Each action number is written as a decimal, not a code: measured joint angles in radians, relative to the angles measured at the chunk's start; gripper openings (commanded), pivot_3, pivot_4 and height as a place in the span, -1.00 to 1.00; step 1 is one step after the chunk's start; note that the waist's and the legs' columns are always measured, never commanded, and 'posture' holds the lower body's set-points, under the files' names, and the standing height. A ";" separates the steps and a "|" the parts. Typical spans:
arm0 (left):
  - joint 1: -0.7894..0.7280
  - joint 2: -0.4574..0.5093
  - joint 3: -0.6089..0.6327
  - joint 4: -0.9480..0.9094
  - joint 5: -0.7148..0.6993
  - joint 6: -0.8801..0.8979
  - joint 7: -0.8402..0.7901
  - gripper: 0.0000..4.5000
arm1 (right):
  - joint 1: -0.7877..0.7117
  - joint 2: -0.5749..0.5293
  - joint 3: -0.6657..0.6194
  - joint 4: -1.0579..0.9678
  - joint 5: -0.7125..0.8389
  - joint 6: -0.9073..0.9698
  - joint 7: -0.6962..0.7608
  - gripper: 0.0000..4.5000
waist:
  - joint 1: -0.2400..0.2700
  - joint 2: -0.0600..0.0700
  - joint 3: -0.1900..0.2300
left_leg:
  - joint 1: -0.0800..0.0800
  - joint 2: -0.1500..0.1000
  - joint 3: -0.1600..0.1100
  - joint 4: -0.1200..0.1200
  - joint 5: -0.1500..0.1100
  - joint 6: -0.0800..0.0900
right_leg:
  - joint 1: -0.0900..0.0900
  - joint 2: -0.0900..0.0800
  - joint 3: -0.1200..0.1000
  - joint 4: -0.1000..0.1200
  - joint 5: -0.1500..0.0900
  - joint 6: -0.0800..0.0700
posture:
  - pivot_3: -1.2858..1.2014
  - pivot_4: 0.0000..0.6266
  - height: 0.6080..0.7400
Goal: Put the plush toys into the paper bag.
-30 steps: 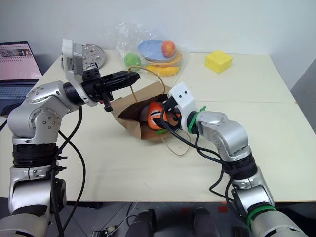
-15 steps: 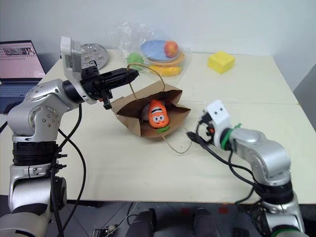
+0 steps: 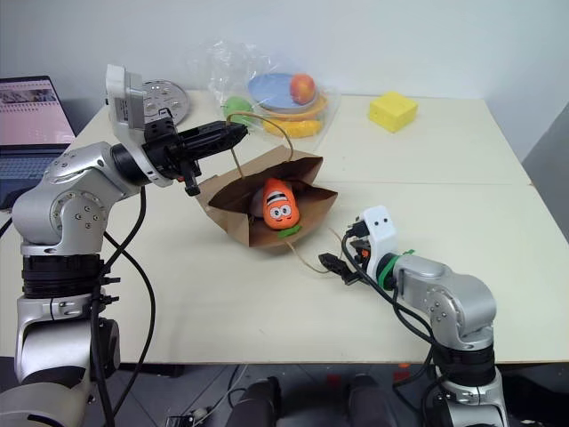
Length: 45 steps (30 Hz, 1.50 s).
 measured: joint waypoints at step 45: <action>-0.012 0.032 0.040 0.022 0.000 -0.019 0.039 -1.00 | -0.575 0.112 -0.267 0.218 0.416 -0.039 -0.064 -0.99 | -0.012 0.000 0.000 | -0.002 0.000 -0.001 -0.002 0.001 0.001 | -0.002 -0.001 -0.002 0.000 0.001 -0.001 | 0.03 -0.52 1.00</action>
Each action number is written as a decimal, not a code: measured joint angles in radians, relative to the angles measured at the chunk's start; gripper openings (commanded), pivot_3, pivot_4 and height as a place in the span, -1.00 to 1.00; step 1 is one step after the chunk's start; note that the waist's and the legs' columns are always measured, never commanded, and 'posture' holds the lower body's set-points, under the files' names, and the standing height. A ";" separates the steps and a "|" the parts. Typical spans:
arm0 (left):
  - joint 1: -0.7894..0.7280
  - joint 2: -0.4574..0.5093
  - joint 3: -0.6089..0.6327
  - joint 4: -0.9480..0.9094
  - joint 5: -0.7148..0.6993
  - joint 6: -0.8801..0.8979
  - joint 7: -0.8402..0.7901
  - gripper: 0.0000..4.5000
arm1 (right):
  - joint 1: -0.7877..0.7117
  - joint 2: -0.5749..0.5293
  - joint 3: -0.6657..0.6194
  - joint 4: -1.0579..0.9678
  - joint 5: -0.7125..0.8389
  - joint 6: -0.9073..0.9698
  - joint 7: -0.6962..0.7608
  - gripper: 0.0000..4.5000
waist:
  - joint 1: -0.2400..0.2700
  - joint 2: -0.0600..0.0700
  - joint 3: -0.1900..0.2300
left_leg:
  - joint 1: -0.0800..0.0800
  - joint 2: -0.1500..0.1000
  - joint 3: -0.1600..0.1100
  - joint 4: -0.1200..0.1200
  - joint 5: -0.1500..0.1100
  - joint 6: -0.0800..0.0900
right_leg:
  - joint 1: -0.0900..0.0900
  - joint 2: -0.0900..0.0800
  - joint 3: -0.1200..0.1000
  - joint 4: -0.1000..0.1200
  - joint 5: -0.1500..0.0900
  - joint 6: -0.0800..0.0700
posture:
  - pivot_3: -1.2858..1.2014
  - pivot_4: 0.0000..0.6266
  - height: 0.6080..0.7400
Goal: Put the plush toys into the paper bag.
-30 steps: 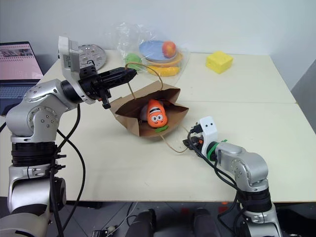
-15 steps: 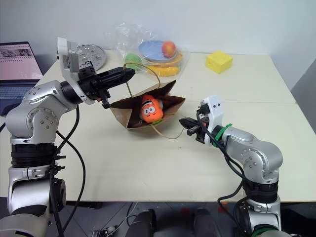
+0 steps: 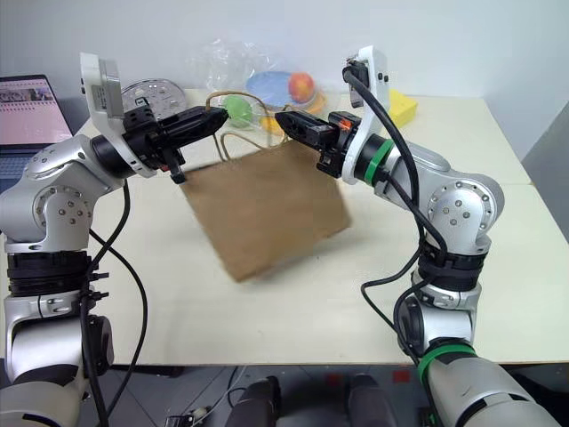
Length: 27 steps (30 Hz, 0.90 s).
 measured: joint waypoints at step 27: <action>0.085 0.007 -0.043 -0.071 0.011 0.061 -0.004 -1.00 | 0.134 -0.045 0.103 -0.014 -0.063 0.005 -0.088 -0.99 | -0.009 0.000 0.000 | 0.001 0.000 0.000 0.000 0.000 0.000 | 0.000 0.000 0.001 0.000 0.000 0.000 | 0.03 -0.52 1.00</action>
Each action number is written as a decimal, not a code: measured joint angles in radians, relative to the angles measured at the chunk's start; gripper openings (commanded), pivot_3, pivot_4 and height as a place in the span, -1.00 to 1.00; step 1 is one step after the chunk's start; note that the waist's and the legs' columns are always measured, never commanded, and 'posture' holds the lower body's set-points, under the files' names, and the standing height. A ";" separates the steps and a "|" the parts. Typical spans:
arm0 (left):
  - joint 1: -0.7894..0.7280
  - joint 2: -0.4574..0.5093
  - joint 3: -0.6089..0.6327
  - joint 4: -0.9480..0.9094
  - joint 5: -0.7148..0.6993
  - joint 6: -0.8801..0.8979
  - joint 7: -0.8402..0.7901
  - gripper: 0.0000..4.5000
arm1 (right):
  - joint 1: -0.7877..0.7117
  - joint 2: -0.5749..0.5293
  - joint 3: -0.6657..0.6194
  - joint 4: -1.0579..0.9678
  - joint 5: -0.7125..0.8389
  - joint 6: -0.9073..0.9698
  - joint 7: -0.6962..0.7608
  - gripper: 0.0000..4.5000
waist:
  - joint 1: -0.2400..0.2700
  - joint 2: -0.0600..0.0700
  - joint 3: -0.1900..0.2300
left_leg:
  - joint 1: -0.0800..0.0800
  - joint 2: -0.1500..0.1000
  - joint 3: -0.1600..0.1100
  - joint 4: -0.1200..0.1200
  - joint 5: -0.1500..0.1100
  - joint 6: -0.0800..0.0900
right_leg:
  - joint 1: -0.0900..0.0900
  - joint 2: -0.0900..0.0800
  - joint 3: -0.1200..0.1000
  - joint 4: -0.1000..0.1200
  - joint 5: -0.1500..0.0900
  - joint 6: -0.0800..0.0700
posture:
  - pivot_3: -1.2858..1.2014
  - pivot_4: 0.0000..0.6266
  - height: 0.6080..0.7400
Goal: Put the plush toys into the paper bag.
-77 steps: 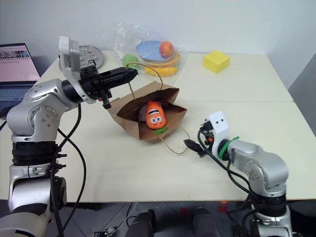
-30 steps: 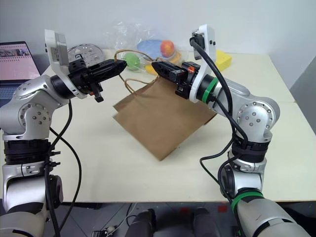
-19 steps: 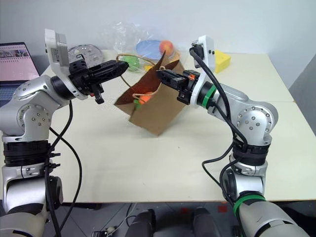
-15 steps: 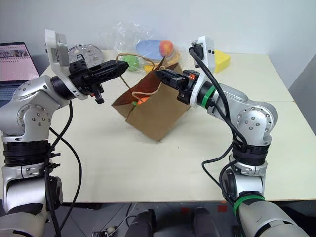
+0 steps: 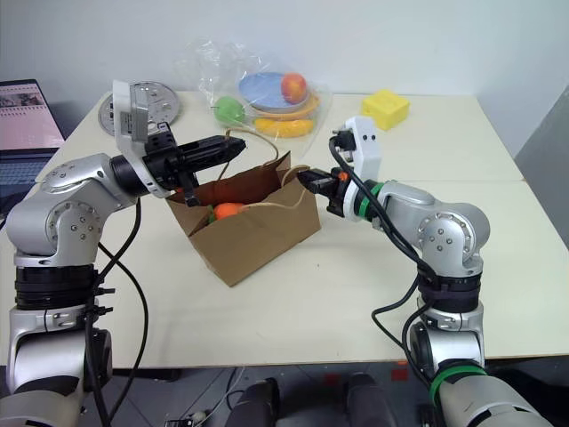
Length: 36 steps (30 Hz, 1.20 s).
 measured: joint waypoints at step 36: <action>0.264 0.102 0.237 -0.266 -0.099 0.150 0.160 0.88 | -0.073 -0.197 0.038 0.038 -0.018 -0.008 0.178 1.00 | -0.001 0.000 0.000 | 0.000 0.000 0.001 -0.001 0.000 0.000 | 0.000 0.000 0.001 -0.002 0.000 0.000 | 0.03 -0.52 1.00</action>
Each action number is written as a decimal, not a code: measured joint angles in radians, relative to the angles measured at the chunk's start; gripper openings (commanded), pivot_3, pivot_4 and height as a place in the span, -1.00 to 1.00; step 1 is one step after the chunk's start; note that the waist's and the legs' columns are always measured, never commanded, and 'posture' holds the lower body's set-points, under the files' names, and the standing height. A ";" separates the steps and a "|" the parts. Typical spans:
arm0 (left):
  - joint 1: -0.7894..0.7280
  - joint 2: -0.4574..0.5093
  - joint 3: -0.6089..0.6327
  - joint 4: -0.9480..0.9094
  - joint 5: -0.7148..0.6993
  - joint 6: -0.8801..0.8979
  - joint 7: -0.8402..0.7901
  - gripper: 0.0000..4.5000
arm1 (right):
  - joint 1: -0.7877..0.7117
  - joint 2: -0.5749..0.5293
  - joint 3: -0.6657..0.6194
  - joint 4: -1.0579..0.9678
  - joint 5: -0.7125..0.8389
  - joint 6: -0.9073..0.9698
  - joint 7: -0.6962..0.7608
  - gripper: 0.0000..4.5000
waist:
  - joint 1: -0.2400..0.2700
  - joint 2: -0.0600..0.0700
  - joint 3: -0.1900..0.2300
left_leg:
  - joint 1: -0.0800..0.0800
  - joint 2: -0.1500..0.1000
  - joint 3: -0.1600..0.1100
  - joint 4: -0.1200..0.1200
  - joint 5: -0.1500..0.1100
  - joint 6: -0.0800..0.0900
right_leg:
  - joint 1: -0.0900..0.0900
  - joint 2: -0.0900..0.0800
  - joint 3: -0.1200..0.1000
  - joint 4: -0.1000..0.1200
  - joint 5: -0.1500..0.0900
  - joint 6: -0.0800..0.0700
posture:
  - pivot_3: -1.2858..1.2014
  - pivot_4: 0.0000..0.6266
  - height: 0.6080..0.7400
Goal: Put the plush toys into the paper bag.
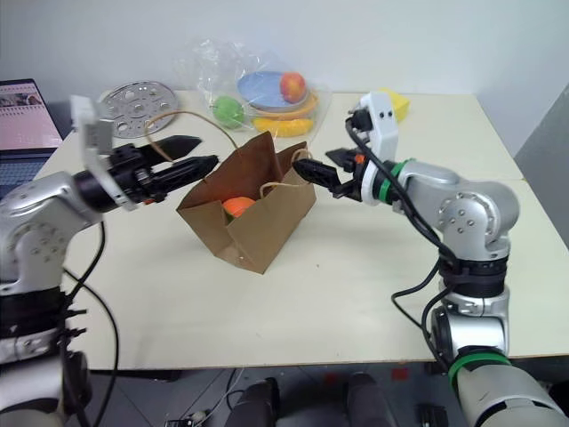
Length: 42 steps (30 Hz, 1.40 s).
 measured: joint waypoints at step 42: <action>0.630 -0.381 -0.126 -0.558 0.113 -0.238 0.543 0.99 | -0.088 -0.033 0.032 0.045 -0.031 -0.065 0.126 1.00 | 0.037 -0.001 -0.001 | 0.001 0.000 0.002 0.004 0.001 0.001 | 0.003 0.000 0.002 -0.003 0.000 -0.003 | 0.03 -0.52 1.00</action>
